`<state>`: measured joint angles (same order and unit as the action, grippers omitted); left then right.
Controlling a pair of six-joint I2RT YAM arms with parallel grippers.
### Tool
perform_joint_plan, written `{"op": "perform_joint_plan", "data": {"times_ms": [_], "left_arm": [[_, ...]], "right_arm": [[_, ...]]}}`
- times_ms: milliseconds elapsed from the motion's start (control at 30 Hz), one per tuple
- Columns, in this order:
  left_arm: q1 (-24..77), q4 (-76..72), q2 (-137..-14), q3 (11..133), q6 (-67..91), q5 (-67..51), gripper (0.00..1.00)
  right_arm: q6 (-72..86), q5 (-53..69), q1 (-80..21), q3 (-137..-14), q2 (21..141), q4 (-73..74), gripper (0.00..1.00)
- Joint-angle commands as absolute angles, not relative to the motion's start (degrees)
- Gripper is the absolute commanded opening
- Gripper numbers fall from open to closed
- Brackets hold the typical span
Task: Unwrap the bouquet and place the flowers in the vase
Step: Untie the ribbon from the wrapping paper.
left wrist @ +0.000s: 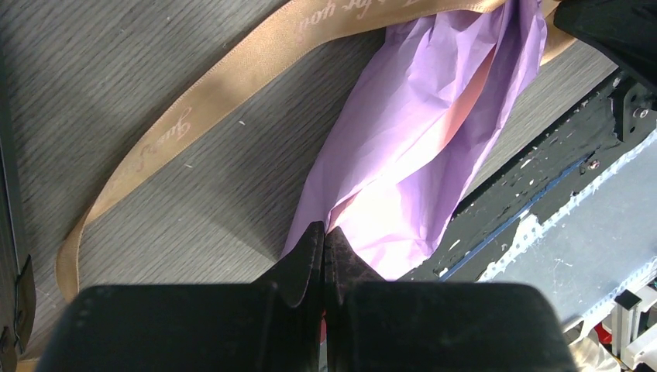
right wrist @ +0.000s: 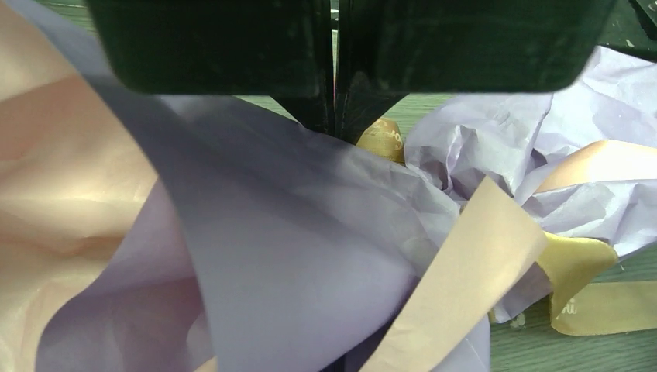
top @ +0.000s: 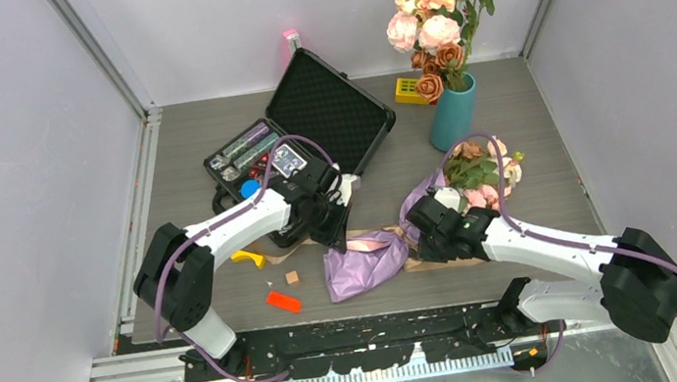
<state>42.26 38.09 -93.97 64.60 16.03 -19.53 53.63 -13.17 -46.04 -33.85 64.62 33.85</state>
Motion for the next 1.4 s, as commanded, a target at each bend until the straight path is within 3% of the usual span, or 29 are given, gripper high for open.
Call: {"op": "perform_joint_plan", "data": {"times_ms": [0,267,433,600,733,1000,1367], "left_arm": [[41.8,38.3,-92.4,66.2,15.5,-20.2,0.00],[41.8,38.3,-91.7,66.1,15.4,-20.5,0.00],[41.8,38.3,-91.7,66.2,15.4,-20.7,0.00],[41.8,38.4,-91.8,66.2,15.4,-20.6,0.00],[41.8,38.4,-91.8,66.3,15.3,-20.6,0.00],[41.8,38.5,-91.8,66.5,15.3,-20.5,0.00],[41.8,38.5,-92.0,66.7,15.3,-20.8,0.00]], "right_arm": [[54.6,-15.3,-46.3,-33.7,65.9,33.4,0.06],[51.0,-17.2,-46.3,-36.9,58.9,39.3,0.39],[47.2,-19.3,-46.3,-43.2,55.8,46.2,0.46],[45.0,-20.1,-46.3,-48.8,55.1,47.5,0.46],[42.1,-16.6,-46.3,-48.9,56.7,39.9,0.46],[40.9,-13.0,-46.3,-50.3,66.0,34.7,0.30],[42.0,-10.7,-46.7,-46.4,68.9,29.4,0.21]]}}
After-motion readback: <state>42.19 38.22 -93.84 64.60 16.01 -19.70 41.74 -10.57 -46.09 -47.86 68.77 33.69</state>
